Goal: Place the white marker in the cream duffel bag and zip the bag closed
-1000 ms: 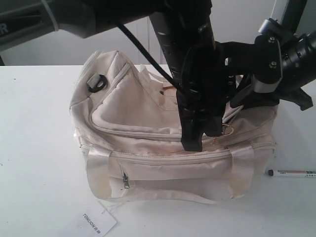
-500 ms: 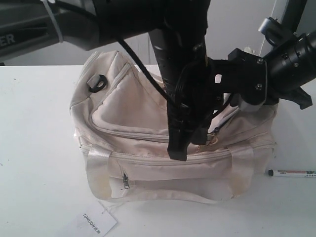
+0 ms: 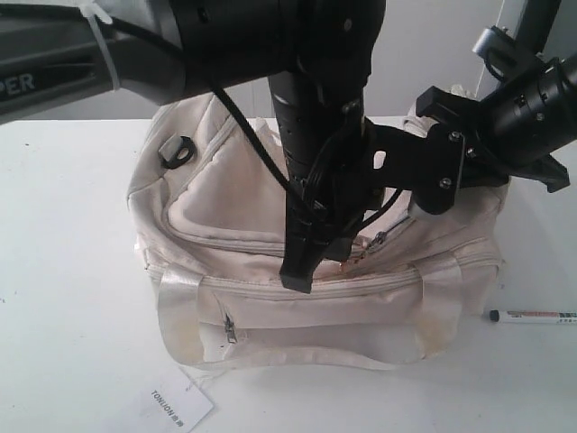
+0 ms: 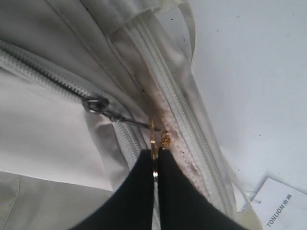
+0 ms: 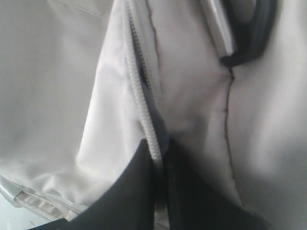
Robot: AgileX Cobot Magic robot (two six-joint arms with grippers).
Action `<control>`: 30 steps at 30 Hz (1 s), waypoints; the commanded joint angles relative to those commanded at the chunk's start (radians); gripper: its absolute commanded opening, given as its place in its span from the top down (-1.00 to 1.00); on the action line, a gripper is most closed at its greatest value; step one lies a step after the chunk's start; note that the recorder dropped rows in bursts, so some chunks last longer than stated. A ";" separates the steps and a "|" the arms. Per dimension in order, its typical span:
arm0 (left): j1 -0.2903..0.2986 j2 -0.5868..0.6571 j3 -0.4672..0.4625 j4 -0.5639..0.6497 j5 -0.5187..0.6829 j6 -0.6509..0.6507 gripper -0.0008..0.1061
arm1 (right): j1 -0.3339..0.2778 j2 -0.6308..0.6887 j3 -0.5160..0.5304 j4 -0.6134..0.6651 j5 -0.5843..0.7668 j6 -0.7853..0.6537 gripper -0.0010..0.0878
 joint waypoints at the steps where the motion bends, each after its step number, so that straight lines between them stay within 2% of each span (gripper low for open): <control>1: 0.000 0.000 0.001 0.000 0.000 -0.010 0.99 | 0.000 0.000 0.000 -0.004 -0.003 0.000 0.97; 7: 0.000 0.000 0.020 -0.007 0.000 -0.018 0.99 | 0.000 0.000 0.000 -0.004 -0.016 0.000 0.97; 12: 0.000 -0.002 0.022 -0.092 0.000 0.007 0.99 | 0.000 0.000 0.000 -0.011 -0.026 0.000 0.97; 21: 0.000 -0.002 0.024 -0.093 0.000 0.005 0.99 | 0.000 0.000 0.000 -0.021 -0.033 0.000 0.97; 30: 0.000 -0.002 0.071 0.072 0.000 -0.065 0.99 | 0.000 0.000 0.000 -0.027 -0.040 0.000 0.97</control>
